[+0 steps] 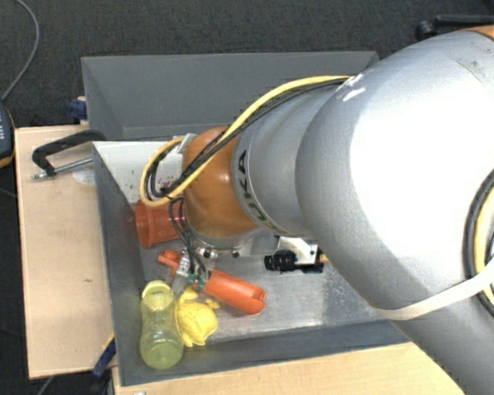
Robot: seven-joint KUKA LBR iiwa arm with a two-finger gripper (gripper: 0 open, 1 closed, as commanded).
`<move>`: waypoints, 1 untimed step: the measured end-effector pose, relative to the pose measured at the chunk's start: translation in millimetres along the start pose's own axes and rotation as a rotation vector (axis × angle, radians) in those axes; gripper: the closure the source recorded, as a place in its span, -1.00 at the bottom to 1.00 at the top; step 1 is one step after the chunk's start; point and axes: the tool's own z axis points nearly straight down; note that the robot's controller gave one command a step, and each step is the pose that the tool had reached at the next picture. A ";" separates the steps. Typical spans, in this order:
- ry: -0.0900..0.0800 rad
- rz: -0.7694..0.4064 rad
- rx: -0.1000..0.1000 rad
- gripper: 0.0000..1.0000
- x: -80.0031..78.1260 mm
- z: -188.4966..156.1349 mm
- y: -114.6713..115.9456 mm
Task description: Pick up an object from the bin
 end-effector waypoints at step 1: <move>0.000 0.000 0.000 1.00 0.3 -1.8 0.0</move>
Offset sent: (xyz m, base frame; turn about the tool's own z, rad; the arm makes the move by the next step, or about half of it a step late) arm 0.0000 0.0001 0.0473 0.0000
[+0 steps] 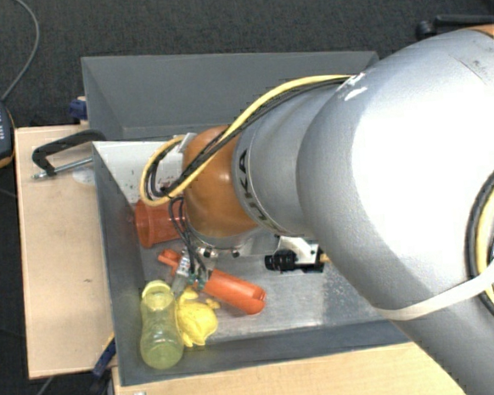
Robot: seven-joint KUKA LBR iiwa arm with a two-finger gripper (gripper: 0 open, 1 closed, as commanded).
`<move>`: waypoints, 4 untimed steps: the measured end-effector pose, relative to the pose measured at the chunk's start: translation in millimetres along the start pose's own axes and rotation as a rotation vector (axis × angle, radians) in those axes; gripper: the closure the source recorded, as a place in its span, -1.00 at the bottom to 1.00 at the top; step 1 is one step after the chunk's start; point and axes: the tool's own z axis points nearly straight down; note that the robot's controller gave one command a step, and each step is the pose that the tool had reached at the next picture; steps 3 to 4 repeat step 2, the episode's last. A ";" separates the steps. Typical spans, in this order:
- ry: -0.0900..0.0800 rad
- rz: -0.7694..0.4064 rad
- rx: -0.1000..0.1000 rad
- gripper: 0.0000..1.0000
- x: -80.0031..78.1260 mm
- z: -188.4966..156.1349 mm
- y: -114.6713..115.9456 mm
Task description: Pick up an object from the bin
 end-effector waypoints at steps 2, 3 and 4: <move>0.001 -0.001 0.000 1.00 0.4 -22.0 0.0; 0.001 -0.001 0.000 1.00 0.4 -22.0 0.0; 0.001 -0.001 0.000 1.00 0.4 -22.0 0.0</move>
Offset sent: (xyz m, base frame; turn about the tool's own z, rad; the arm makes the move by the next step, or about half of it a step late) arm -0.0001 0.0000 0.0164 0.0000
